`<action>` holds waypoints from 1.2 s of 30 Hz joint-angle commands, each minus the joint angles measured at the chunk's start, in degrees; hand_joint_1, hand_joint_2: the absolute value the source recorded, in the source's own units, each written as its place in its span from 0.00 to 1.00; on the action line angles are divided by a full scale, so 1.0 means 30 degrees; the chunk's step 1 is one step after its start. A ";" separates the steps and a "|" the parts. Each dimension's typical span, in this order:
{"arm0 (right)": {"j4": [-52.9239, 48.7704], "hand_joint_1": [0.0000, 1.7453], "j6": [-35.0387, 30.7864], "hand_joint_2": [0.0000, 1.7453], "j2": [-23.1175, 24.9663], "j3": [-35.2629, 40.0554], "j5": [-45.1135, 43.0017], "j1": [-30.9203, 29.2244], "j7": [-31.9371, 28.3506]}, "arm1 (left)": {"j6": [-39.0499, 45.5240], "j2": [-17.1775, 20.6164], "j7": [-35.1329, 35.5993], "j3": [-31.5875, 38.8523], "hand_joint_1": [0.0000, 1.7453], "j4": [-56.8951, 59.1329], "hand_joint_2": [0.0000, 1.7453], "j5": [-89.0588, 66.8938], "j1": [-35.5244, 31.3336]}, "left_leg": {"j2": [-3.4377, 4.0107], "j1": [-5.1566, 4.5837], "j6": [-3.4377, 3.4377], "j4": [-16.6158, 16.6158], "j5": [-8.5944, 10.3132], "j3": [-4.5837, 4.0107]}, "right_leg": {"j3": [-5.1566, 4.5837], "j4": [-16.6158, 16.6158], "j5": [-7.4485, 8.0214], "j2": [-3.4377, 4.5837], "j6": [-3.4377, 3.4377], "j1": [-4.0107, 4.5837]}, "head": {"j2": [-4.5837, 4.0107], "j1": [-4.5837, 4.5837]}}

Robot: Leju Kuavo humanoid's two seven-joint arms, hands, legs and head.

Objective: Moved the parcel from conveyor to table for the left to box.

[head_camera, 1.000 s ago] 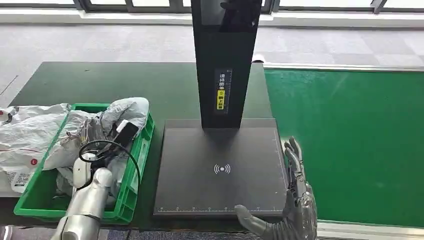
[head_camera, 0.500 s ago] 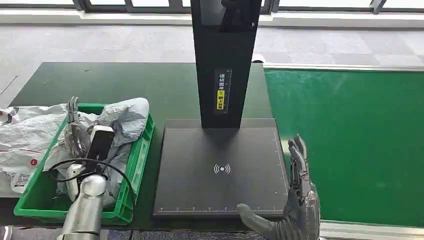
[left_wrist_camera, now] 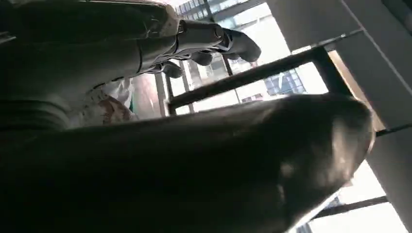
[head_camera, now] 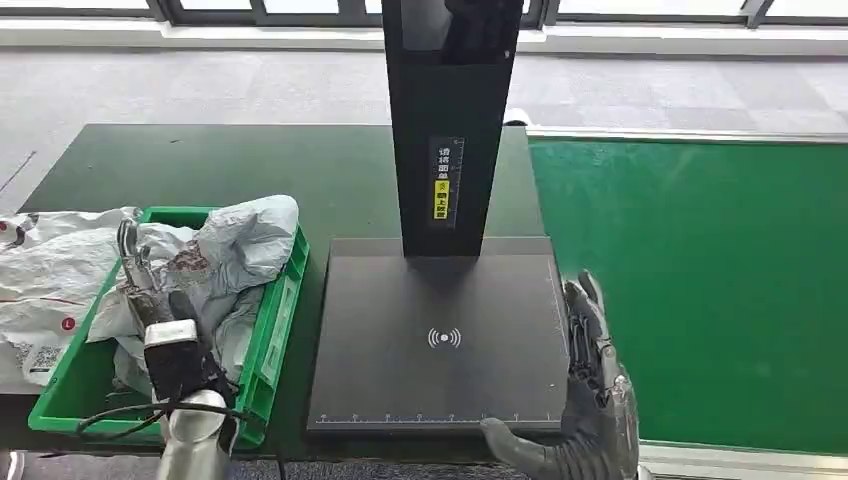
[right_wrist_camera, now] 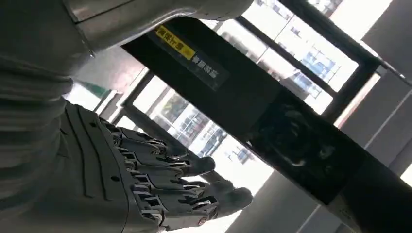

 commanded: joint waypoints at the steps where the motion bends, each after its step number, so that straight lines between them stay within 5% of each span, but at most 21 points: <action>1: 0.2021 0.00 0.1646 1.00 0.0938 -0.2914 -0.0870 0.0647 -0.0588 | -0.9006 -0.0134 -0.1376 -0.3671 0.00 -0.0856 0.00 0.2039 0.2359 | -0.0031 0.0006 0.0006 -0.0067 0.0022 0.0049 | 0.0075 -0.0083 0.0012 -0.0073 -0.0006 0.0013 | 0.0000 0.0000; 18: 0.2234 0.00 0.3582 1.00 0.1152 -0.2771 -0.2309 0.0112 -0.0863 | -1.3409 0.0116 -0.1376 -0.3455 0.00 -0.0698 0.00 0.3617 0.2487 | 0.0025 0.0007 -0.0002 -0.0036 -0.0008 0.0012 | 0.0016 -0.0039 0.0012 -0.0005 -0.0014 0.0011 | 0.0000 0.0007; 36: 0.2594 0.00 0.4269 1.00 0.1139 -0.2795 -0.3466 0.0195 -0.1275 | -1.3399 -0.0615 -0.1376 -0.2178 0.00 -0.0944 0.00 0.3682 0.3401 | 0.0033 0.0003 -0.0003 -0.0025 -0.0022 0.0009 | 0.0011 -0.0023 0.0001 0.0017 -0.0012 0.0006 | 0.0000 0.0007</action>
